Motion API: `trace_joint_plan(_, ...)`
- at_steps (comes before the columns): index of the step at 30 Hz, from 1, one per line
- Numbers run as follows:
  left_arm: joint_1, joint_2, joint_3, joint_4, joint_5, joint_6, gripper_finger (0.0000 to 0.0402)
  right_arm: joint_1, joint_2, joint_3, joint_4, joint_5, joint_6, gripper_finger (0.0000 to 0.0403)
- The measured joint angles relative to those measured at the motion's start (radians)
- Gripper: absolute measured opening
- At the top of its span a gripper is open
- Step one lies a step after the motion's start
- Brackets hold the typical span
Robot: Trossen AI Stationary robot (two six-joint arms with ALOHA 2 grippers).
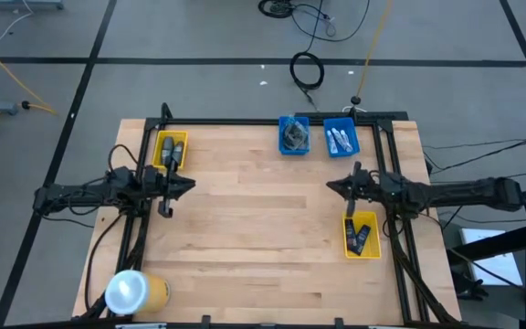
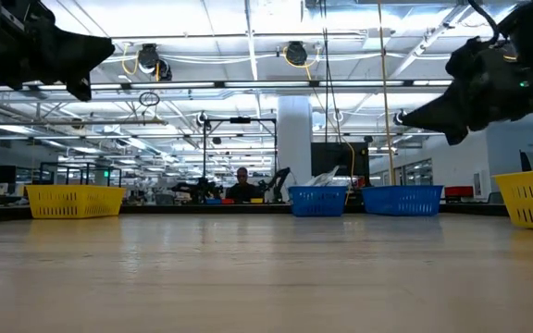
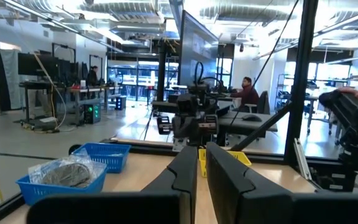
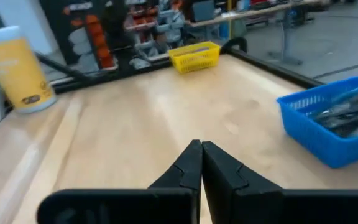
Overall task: Pick & Place Travel size toiletries
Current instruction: Return to Home Position
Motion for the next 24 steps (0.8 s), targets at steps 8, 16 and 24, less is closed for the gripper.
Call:
trace_joint_plan(8,0.000,0.000,0.000,0.000,0.000,0.000,0.0037,0.039,-0.177,-0.010,-0.170,-0.008,-0.042,0.0004)
trace_joint_plan(16,0.000,0.000,0.000,0.000,0.000,0.000,0.0037,0.060,-0.400,-0.041,-0.320,-0.013,-0.026,0.0004)
trace_joint_plan(24,0.000,0.000,0.000,-0.007,0.001,0.001,0.0037,0.117,-0.503,-0.041,-0.362,-0.168,-0.149,0.0004)
